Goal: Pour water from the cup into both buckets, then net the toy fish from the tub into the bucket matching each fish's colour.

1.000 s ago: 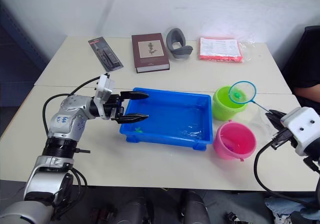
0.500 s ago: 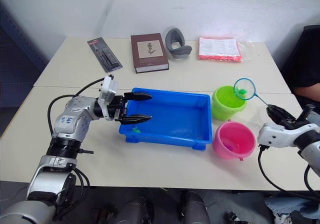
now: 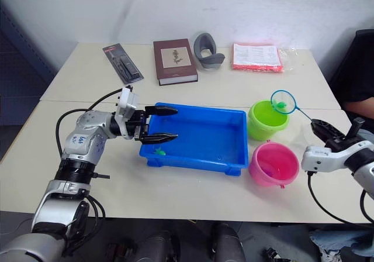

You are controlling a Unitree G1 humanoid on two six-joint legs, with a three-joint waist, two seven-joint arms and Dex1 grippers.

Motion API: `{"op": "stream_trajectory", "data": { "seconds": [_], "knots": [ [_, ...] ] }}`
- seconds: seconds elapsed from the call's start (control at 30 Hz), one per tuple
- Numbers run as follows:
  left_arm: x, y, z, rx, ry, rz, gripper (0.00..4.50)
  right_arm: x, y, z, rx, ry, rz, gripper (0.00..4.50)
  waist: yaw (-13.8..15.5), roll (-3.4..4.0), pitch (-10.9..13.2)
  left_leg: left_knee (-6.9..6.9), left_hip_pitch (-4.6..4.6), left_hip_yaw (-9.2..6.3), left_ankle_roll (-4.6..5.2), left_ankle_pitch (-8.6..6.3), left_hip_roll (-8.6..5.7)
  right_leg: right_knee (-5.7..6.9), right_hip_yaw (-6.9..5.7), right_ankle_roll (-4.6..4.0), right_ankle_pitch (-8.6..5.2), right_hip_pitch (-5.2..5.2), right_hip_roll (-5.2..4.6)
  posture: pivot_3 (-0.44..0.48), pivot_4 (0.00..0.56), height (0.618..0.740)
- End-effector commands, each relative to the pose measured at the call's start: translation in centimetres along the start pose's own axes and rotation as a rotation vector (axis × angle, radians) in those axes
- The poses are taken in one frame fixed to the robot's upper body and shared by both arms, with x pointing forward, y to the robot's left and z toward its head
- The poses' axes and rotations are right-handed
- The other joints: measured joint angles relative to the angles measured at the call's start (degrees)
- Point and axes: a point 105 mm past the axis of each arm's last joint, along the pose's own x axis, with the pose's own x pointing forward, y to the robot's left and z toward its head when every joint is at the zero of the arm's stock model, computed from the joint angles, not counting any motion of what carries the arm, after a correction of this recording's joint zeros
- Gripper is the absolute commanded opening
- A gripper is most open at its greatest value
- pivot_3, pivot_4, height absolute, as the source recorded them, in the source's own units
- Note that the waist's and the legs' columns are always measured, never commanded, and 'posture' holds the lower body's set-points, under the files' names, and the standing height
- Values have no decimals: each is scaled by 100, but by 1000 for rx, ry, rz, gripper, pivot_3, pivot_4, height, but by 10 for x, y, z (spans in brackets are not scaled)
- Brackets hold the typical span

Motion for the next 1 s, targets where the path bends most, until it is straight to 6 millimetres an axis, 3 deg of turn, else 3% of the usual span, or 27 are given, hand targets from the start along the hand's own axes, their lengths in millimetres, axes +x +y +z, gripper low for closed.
{"op": "stream_trajectory", "data": {
  "seconds": [0.03, 0.1, 0.2, 0.3, 0.4, 0.5, 0.6, 0.7, 0.8, 0.87, 1.0],
  "knots": [
    [3, 0, 7, 38, -8, -10, 4464, 2, -4, 9, 2, -46, -11, 0, -3, 0, 0, 0, 0, -1, 0, 0, 1, 0, -1, 0, 0, 0, 1, 0, 150, 740],
    [2, 1, 7, 40, -11, -6, 4464, 3, -15, 0, -5, -7, -64, 0, -4, 3, 1, -1, 0, 1, 0, 0, -1, 1, 1, 0, 0, -1, -1, 0, 150, 740],
    [2, 0, 7, 40, -11, -6, 4464, 5, -12, 0, -24, -16, -44, 0, -10, 3, 2, 0, 0, 3, 0, 0, 0, 1, 3, 0, 0, -1, -1, 0, 150, 740],
    [1, 1, 7, 41, -11, 4, 4464, 1, -20, -17, -42, 44, -67, 0, 8, 4, 2, -1, -1, 1, 0, 0, -1, 1, 1, 0, 0, -1, -2, 0, 150, 740],
    [-1, 2, 7, 41, -8, 10, 4464, 5, -7, 6, -36, -68, -15, 0, -4, 4, 2, -1, -1, 2, 0, 0, -1, -1, 2, 0, 0, -1, -3, 0, 150, 740],
    [-1, 3, 7, 44, -11, 19, 4464, 2, -15, -15, -47, 20, -50, 0, -13, 5, 2, -1, 0, 2, -1, 1, 0, 1, 2, 0, 0, -1, -1, 0, 150, 740],
    [-2, 2, 6, 42, -8, 17, 4464, 5, -7, 10, -44, -104, 0, 0, -13, 5, 2, -1, 0, 3, -1, 1, -1, 1, 3, 0, 0, -1, -2, 0, 150, 740],
    [-3, 5, 7, 51, -10, 34, 4464, 1, -13, -7, -44, -28, -33, 0, -15, 4, 2, -2, 0, 2, -1, 1, 0, 1, 2, 0, 0, -1, -1, 0, 150, 740],
    [-2, 3, 6, 47, -10, 29, 4464, 3, -8, 11, -56, -110, -18, 0, -9, 4, 2, -1, 0, 2, -1, 1, -1, 0, 3, 0, 0, -1, -3, 0, 150, 740],
    [-2, 3, 5, 48, -9, 30, 4464, 1, -12, -5, -53, -36, -41, 0, -11, 4, 2, -2, 0, 2, -1, 1, 0, 1, 3, 0, 0, -1, -2, 0, 150, 740],
    [-1, 3, 5, 45, -16, 30, 4464, 0, -11, -6, -62, -43, -39, 0, -11, 5, 2, -1, 0, 2, -1, 1, -1, 1, 3, 0, 0, -1, -2, 0, 150, 740]
  ]
}}
